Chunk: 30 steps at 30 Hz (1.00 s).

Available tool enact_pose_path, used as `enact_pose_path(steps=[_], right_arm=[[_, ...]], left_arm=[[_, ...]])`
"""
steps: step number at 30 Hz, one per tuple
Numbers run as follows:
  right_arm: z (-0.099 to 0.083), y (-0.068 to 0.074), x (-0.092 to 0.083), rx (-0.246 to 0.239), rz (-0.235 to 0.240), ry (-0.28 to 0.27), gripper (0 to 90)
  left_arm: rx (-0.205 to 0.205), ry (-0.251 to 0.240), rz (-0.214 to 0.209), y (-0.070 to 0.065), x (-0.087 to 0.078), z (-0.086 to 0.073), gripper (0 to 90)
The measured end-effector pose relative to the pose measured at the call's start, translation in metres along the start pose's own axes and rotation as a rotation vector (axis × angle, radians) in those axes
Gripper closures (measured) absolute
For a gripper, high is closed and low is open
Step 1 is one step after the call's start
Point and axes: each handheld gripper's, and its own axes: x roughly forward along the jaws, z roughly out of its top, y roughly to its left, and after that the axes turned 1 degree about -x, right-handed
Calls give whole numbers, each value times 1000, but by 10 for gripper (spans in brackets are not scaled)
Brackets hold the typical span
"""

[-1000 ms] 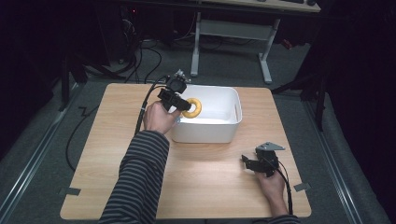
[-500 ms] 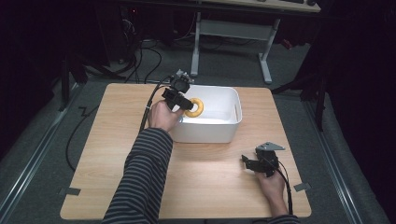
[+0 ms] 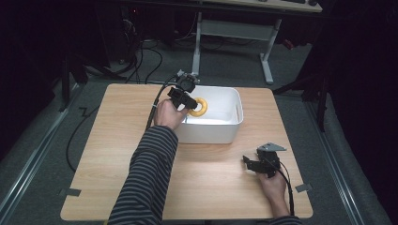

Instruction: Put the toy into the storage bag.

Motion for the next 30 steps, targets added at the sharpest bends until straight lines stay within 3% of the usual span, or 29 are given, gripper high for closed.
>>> enact_pose_path(steps=[24,30], right_arm=[[0,0,0,-1,0,0,299],[0,0,0,0,0,0,299]], left_arm=[[28,48,-5,-7,23,-2,626],[52,69,2,-10,26,-4,625]])
